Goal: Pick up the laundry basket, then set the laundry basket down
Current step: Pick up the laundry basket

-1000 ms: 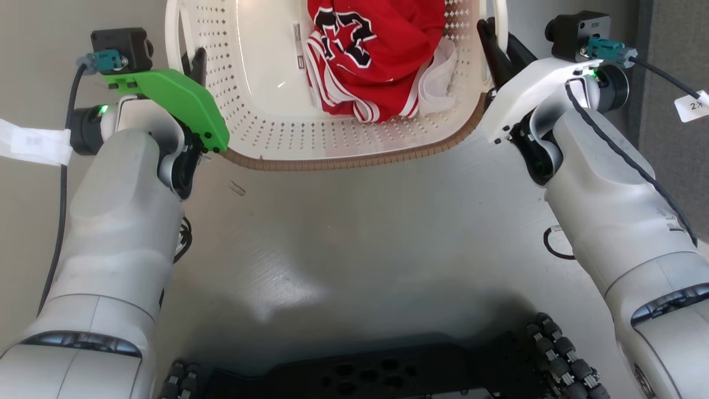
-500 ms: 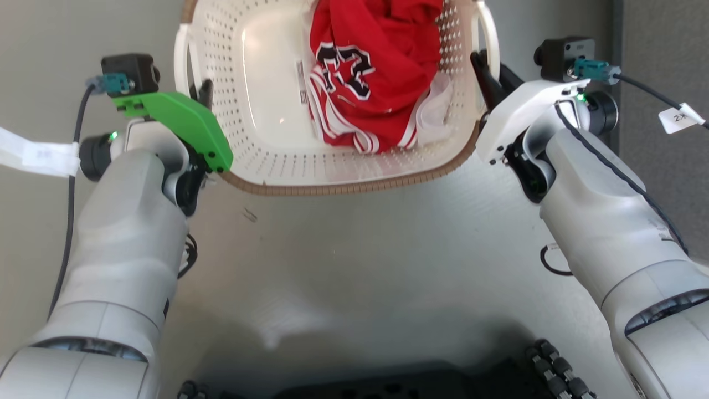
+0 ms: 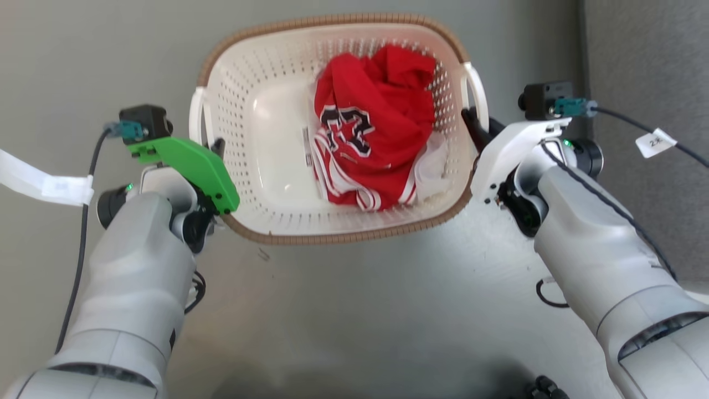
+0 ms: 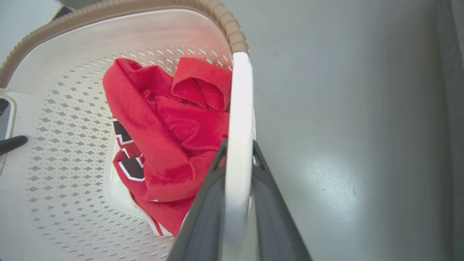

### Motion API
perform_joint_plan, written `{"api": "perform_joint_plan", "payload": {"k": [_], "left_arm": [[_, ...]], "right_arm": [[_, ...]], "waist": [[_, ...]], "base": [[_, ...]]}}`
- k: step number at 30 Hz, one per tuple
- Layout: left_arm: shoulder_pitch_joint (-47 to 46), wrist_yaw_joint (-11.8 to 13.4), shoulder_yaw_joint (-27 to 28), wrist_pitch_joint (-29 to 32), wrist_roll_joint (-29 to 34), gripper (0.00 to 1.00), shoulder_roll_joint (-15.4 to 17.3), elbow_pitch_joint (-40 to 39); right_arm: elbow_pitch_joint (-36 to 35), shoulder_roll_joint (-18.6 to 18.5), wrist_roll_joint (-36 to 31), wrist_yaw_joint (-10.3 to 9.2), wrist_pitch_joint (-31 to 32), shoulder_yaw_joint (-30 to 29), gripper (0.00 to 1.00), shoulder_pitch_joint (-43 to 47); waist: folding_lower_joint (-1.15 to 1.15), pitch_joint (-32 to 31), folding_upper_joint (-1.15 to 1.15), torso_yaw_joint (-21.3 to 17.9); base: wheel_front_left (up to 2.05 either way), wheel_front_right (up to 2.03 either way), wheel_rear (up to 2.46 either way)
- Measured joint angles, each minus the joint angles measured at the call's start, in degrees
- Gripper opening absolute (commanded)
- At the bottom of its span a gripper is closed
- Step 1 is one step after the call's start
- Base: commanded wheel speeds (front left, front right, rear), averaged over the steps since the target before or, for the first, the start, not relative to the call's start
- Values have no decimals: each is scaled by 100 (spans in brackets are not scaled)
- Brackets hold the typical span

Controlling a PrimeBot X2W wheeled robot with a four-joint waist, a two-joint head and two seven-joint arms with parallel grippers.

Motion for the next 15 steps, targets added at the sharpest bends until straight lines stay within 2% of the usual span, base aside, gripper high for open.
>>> {"api": "perform_joint_plan", "payload": {"k": [15], "left_arm": [[624, 0, -326, 499, -545, 0, 8, -16]], "right_arm": [[22, 0, 625, 0, 508, 242, 0, 589]], "waist": [[0, -1089, 0, 8]], "base": [[0, 0, 0]]}}
